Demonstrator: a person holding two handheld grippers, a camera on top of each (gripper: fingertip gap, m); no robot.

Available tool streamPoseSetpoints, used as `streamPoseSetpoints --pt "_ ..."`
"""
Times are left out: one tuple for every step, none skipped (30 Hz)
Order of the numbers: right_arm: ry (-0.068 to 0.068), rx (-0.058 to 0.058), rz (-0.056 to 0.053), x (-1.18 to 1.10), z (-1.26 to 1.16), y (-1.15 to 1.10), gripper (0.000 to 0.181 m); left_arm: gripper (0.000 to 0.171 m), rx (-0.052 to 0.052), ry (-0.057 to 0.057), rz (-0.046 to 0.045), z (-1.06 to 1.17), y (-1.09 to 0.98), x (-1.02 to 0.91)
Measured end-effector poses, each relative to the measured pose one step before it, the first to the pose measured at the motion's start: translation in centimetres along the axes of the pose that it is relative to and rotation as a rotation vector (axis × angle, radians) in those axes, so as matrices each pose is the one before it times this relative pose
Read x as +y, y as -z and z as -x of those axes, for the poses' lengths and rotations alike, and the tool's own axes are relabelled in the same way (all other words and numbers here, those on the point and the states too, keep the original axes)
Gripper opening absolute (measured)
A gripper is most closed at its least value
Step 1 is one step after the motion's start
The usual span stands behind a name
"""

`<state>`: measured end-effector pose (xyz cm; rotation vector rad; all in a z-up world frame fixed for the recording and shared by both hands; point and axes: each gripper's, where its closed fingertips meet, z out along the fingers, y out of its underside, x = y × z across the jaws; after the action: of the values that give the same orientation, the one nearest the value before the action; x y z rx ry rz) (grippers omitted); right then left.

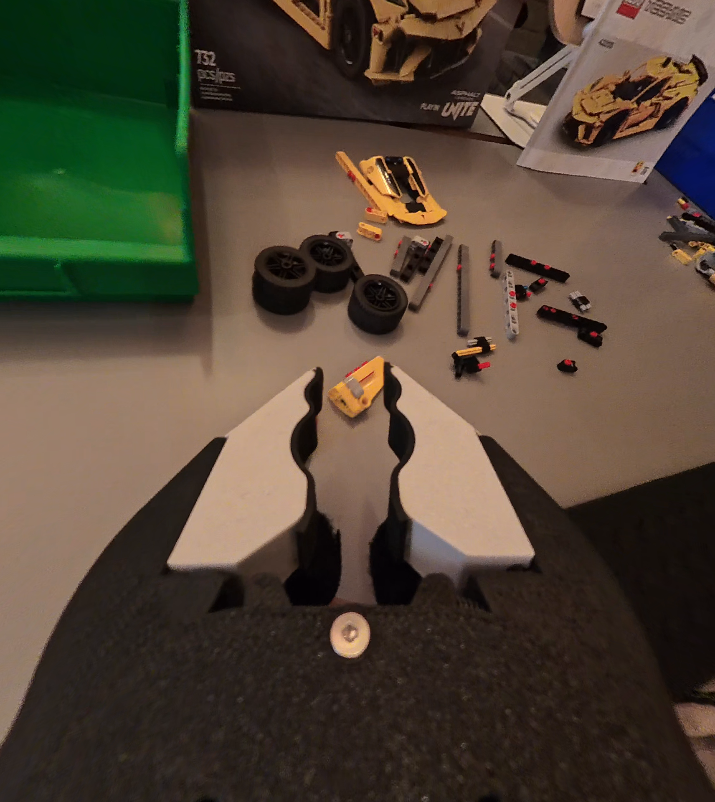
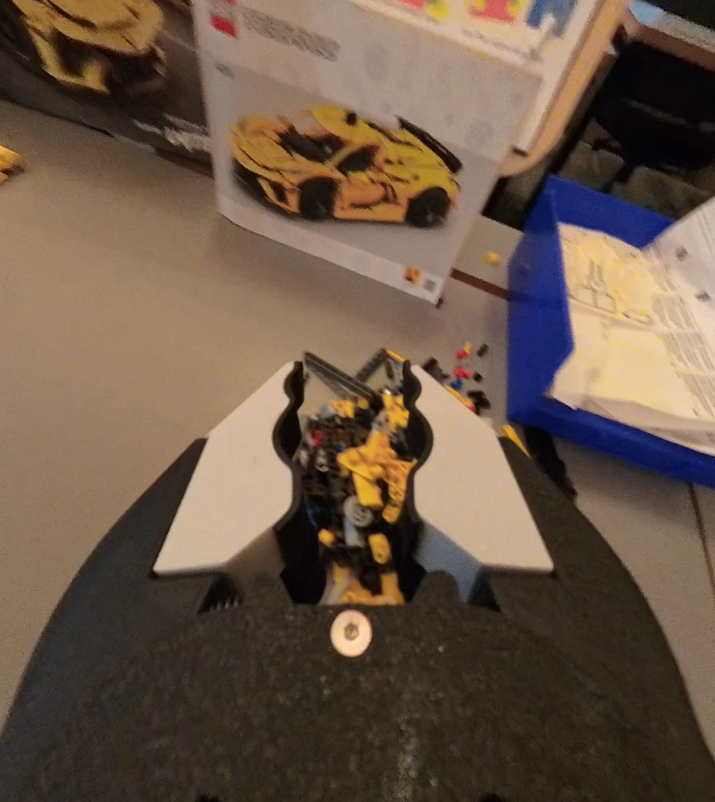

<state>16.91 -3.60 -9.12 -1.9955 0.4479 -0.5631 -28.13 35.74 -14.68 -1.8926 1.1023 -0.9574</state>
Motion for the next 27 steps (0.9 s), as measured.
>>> streamPoseSetpoints --pt "-0.0062 -0.0693 -0.0472 -1.612 2.461 -0.057 0.045 0.027 0.0052 -0.0166 0.00920 -0.130 -0.681 -0.299" --pt "-0.0204 -0.0792 -0.0376 -1.095 2.610 -0.475 0.042 0.027 -0.0001 -0.0225 0.00864 0.007 -0.718 -0.352" --pt "-0.0394 -0.0937 -0.0210 -0.412 2.710 -0.859 0.042 0.027 -0.0065 -0.0220 0.00676 0.156 -0.751 -0.379" --pt "-0.0694 -0.1119 -0.0166 0.024 2.778 -1.220 0.043 0.027 -0.0052 -0.0146 0.00679 0.174 -0.799 -0.419" --pt "-0.0842 -0.1141 -0.0210 0.317 2.502 -1.443 0.043 0.028 0.0100 -0.0076 0.00472 -0.061 -0.827 -0.536" --pt "-0.0818 -0.0921 -0.0291 0.469 1.838 -1.511 0.042 0.028 0.0309 -0.0047 0.00269 -0.422 -0.852 -0.648" --pt "-0.0624 -0.0762 -0.0270 0.690 1.324 -1.366 0.042 0.029 0.0388 -0.0029 0.01108 -0.588 -0.946 -0.608" --pt "-0.0293 -0.0481 -0.0069 0.897 0.718 -1.065 0.042 0.029 0.0236 -0.0009 0.02973 -0.368 -0.996 -0.415" --pt "-0.0154 -0.0131 0.0038 0.704 0.202 -0.708 0.041 0.030 -0.0025 -0.0020 0.04303 0.004 -0.953 -0.261" --pt "0.0029 -0.0096 0.0117 0.258 0.322 -0.296 0.041 0.030 -0.0141 -0.0123 0.03796 0.161 -0.820 -0.269" --pt "0.0315 -0.0165 -0.0013 -0.146 0.438 0.012 0.038 0.032 -0.0118 -0.0240 0.02201 0.111 -0.656 -0.382" --pt "0.0256 0.0028 -0.0198 -0.324 0.035 0.186 0.034 0.032 -0.0176 -0.0238 0.01244 0.228 -0.556 -0.407" --pt "0.0071 0.0062 -0.0163 -0.143 -0.219 0.188 0.032 0.032 -0.0294 -0.0191 0.01508 0.460 -0.522 -0.284" --pt "-0.0122 -0.0072 0.0056 0.211 -0.155 0.112 0.032 0.032 -0.0325 -0.0188 0.02135 0.502 -0.539 -0.115" --pt "-0.0223 -0.0061 0.0176 0.370 -0.214 0.061 0.033 0.032 -0.0264 -0.0183 0.02504 0.402 -0.601 0.008" --pt "-0.0171 0.0011 0.0154 0.336 -0.274 0.021 0.033 0.033 -0.0192 -0.0143 0.02856 0.291 -0.662 0.085" --pt "-0.0059 0.0024 0.0119 0.240 -0.216 0.000 0.032 0.034 -0.0076 -0.0107 0.03203 0.106 -0.694 0.143" --pt "0.0030 -0.0016 0.0078 0.093 -0.053 -0.012 0.031 0.035 0.0062 -0.0110 0.03283 -0.154 -0.685 0.159" --pt "0.0050 -0.0013 0.0009 -0.040 0.015 0.007 0.029 0.036 0.0053 -0.0156 0.03511 -0.144 -0.614 0.204" --pt "0.0041 0.0002 -0.0012 -0.047 0.026 -0.002 0.029 0.037 -0.0227 -0.0164 0.03921 0.379 -0.456 0.250" --pt "0.0016 0.0001 0.0036 0.080 0.035 -0.033 0.029 0.037 -0.0535 -0.0102 0.03613 0.943 -0.233 0.218" --pt "0.0005 0.0093 0.0066 0.191 -0.108 -0.057 0.030 0.037 -0.0493 -0.0048 0.02495 0.937 -0.032 0.177" --pt "0.0030 0.0199 0.0095 0.279 -0.283 -0.046 0.031 0.037 -0.0191 0.0009 0.01269 0.468 0.049 0.115" --pt "0.0060 0.0050 0.0122 0.286 -0.073 -0.045 0.032 0.037 0.0091 0.0094 0.00490 0.028 0.065 0.063" --pt "-0.0001 -0.0100 0.0109 0.205 0.153 -0.038 0.032 0.038 0.0244 0.0159 0.00087 -0.244 0.041 -0.004" --pt "-0.0055 -0.0093 0.0049 0.073 0.126 -0.049 0.031 0.040 0.0290 0.0160 -0.00119 -0.377 -0.003 -0.049" --pt "-0.0052 -0.0048 -0.0020 -0.048 0.066 -0.029 0.031 0.043 0.0283 0.0109 -0.00021 -0.412 -0.040 -0.062"
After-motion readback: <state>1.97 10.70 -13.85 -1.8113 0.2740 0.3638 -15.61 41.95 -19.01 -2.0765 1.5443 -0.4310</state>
